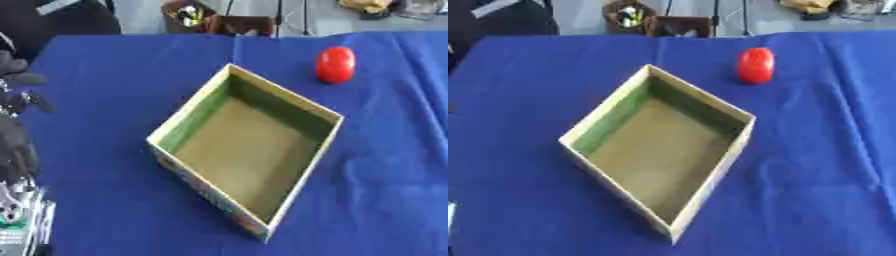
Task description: Pick up objects on the table and place them in the box.
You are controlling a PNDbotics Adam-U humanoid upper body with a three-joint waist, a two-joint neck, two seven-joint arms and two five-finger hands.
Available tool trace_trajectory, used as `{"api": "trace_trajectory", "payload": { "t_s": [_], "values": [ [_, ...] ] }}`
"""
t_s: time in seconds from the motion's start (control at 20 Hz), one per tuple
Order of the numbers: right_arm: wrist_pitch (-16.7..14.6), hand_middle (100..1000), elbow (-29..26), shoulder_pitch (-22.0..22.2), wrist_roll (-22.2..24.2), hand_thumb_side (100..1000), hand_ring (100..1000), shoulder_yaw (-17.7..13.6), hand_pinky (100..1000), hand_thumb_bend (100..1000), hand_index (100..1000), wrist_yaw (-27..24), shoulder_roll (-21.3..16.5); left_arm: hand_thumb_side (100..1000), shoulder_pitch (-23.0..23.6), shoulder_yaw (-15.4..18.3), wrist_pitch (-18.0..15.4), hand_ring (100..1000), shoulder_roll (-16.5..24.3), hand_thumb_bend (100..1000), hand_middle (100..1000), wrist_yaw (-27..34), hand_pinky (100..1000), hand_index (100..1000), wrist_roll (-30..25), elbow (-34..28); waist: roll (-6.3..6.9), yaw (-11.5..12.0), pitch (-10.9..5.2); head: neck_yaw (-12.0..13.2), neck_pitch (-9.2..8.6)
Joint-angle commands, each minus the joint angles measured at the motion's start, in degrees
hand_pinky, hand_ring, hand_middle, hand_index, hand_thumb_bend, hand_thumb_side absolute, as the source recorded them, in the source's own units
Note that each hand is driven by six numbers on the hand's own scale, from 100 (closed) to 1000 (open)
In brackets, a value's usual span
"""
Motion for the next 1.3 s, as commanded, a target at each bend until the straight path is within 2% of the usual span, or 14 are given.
{"api": "trace_trajectory", "payload": {
  "t_s": [0.05, 0.35, 0.45, 0.65, 0.95, 1.3],
  "values": [
    [-0.2, 646, -1.2, -1.5, 0.1, 1000, 607, 0.0, 573, 100, 822, 0.3, -2.5, 936, -0.6, 0.3, 0.0, 542, 1.2, 100, 585, -0.4, 293, 715, 0.2, -1.1, -0.12, 0.0, -0.94, 0.1, -0.37],
    [-0.3, 703, -1.2, -8.4, 1.8, 1000, 671, 3.7, 656, 100, 845, 3.0, -9.7, 936, -0.2, -0.3, 0.2, 542, 1.3, 100, 585, -0.1, 291, 716, -0.2, -1.1, -0.18, 0.6, -1.48, -0.9, 0.02],
    [0.9, 723, -0.9, -11.1, 3.1, 1000, 688, 5.2, 675, 100, 850, 4.4, -12.0, 936, 0.0, -0.5, 0.3, 542, 1.2, 100, 585, 0.0, 291, 715, -0.4, -1.1, -0.13, 1.0, -1.67, -1.4, 0.16],
    [3.6, 742, 1.5, -16.6, 6.4, 1000, 704, 7.8, 695, 159, 855, 7.3, -15.3, 935, 0.4, -0.9, 0.4, 542, 1.1, 100, 585, 0.3, 289, 714, -0.9, -1.1, 0.12, 2.0, -1.97, -2.3, 0.52],
    [6.6, 763, 7.8, -24.9, 11.5, 1000, 731, 11.5, 724, 220, 859, 12.4, -16.5, 934, 1.0, -1.4, 0.5, 542, 1.2, 100, 586, 0.6, 286, 714, -1.5, -1.1, 0.27, 2.9, -2.10, -3.0, 0.88],
    [9.3, 773, 17.7, -34.9, 17.6, 1000, 748, 14.5, 744, 265, 862, 18.6, -14.0, 934, 1.3, -1.6, 0.6, 542, 1.2, 100, 586, 0.8, 284, 713, -1.8, -1.1, 0.34, 3.3, -1.78, -3.4, 0.73]
  ]
}}
